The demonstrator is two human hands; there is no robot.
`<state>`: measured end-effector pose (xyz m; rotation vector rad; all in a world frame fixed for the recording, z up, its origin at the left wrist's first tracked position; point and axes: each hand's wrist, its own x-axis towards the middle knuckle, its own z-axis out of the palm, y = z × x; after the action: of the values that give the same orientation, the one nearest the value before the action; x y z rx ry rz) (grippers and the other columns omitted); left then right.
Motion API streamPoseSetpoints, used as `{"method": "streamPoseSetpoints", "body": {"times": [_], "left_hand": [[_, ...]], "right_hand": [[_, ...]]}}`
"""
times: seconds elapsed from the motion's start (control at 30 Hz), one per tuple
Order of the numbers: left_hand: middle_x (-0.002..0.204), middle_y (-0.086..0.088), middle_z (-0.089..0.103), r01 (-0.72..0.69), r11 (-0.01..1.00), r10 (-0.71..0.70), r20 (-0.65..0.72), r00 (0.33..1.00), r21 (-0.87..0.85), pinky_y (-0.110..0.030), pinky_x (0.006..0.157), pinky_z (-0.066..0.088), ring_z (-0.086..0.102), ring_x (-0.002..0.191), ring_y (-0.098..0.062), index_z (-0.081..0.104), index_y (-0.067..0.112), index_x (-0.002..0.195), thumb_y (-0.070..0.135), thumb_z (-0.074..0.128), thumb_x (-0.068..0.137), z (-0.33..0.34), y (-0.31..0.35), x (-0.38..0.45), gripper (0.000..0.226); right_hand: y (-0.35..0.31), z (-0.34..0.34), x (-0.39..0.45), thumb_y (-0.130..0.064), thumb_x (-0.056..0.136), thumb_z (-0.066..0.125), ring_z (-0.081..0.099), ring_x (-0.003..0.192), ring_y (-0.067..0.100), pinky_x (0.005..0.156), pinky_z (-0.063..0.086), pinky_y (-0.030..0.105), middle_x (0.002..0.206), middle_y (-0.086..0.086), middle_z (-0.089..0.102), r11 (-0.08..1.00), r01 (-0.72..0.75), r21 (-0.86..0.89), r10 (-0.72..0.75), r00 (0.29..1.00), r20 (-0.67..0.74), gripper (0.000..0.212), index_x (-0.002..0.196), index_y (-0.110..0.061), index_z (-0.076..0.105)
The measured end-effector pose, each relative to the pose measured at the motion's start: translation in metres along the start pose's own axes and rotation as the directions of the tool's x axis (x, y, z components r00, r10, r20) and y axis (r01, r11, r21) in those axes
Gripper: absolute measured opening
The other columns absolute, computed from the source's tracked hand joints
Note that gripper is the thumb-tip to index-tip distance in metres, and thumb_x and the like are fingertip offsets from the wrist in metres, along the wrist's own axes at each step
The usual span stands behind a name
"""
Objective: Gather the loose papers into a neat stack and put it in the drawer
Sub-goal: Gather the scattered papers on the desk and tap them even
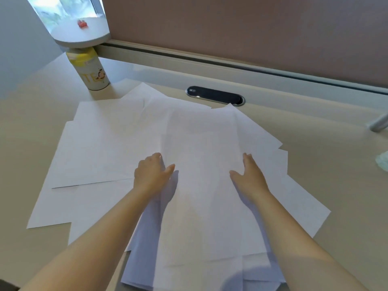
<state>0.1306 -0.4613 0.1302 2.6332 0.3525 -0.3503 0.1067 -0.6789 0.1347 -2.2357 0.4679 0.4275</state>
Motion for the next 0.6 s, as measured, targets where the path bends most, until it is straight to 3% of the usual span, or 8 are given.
{"method": "streamPoseSetpoints", "body": {"times": [0.07,0.13,0.2,0.27,0.43,0.53,0.6], "left_hand": [[0.134,-0.012,0.048,0.097,0.993,-0.097,-0.003,0.995,0.063,-0.041,0.095,0.038,0.041,0.126,-0.033,0.047,0.009,0.124,0.040,0.053,0.085,0.000,-0.004,0.003,0.050],[0.136,-0.011,0.044,0.166,0.985,-0.166,0.014,0.986,0.050,-0.041,0.097,0.037,0.038,0.126,-0.032,0.048,0.009,0.122,0.038,0.055,0.083,0.003,-0.002,0.003,0.050],[0.139,-0.012,0.039,0.215,0.977,-0.215,0.018,0.976,-0.003,-0.041,0.098,0.036,0.034,0.128,-0.033,0.043,0.009,0.128,0.035,0.058,0.083,0.004,0.006,0.002,0.054],[0.143,-0.014,0.033,0.274,0.953,-0.271,0.040,0.962,-0.128,-0.041,0.100,0.036,0.032,0.131,-0.035,0.035,0.007,0.135,0.029,0.059,0.084,0.002,0.017,0.002,0.061],[0.140,-0.020,0.038,0.406,0.850,-0.355,0.204,0.912,-0.337,-0.043,0.101,0.041,0.043,0.126,-0.040,0.034,-0.001,0.134,0.030,0.056,0.086,0.008,0.023,0.008,0.061],[0.125,-0.013,0.053,0.403,0.891,-0.362,0.209,0.909,-0.209,-0.040,0.100,0.038,0.044,0.121,-0.036,0.044,0.006,0.122,0.033,0.048,0.086,0.003,0.022,0.006,0.045],[0.099,-0.006,0.055,0.333,0.933,-0.321,0.103,0.941,-0.135,-0.032,0.083,0.035,0.047,0.106,-0.031,0.050,0.012,0.098,0.029,0.048,0.085,-0.005,0.017,0.005,0.022]], "right_hand": [[0.005,-0.007,0.005,-0.028,0.091,0.046,0.010,0.146,0.024,0.116,0.019,0.039,0.159,0.007,0.010,0.988,-0.068,-0.142,0.044,0.985,-0.167,0.065,0.147,-0.011,0.018],[0.010,-0.017,0.006,-0.029,0.088,0.050,0.024,0.139,0.031,0.110,0.027,0.043,0.151,0.012,0.027,0.966,-0.184,-0.183,0.138,0.961,-0.239,0.060,0.140,-0.008,0.030],[0.012,-0.023,0.006,-0.026,0.086,0.052,0.033,0.131,0.034,0.105,0.031,0.043,0.141,0.014,0.038,0.961,-0.219,-0.171,0.178,0.958,-0.223,0.056,0.135,-0.005,0.036],[0.012,-0.022,0.009,-0.023,0.085,0.054,0.033,0.130,0.035,0.105,0.032,0.043,0.141,0.015,0.036,0.975,-0.186,-0.121,0.162,0.969,-0.185,0.060,0.138,-0.004,0.033],[0.001,-0.005,0.018,-0.013,0.078,0.058,0.041,0.124,0.033,0.097,0.046,0.051,0.136,0.011,0.031,0.951,-0.171,0.258,0.193,0.979,-0.065,0.063,0.134,-0.003,0.033],[0.003,-0.003,0.026,-0.013,0.065,0.059,0.056,0.107,0.032,0.090,0.052,0.050,0.125,0.012,0.051,0.935,-0.179,0.305,0.191,0.982,-0.008,0.059,0.121,-0.003,0.045],[0.005,-0.003,0.031,-0.008,0.064,0.057,0.063,0.098,0.034,0.089,0.053,0.051,0.109,0.012,0.064,0.923,-0.179,0.341,0.175,0.984,0.044,0.041,0.104,-0.006,0.053]]}}
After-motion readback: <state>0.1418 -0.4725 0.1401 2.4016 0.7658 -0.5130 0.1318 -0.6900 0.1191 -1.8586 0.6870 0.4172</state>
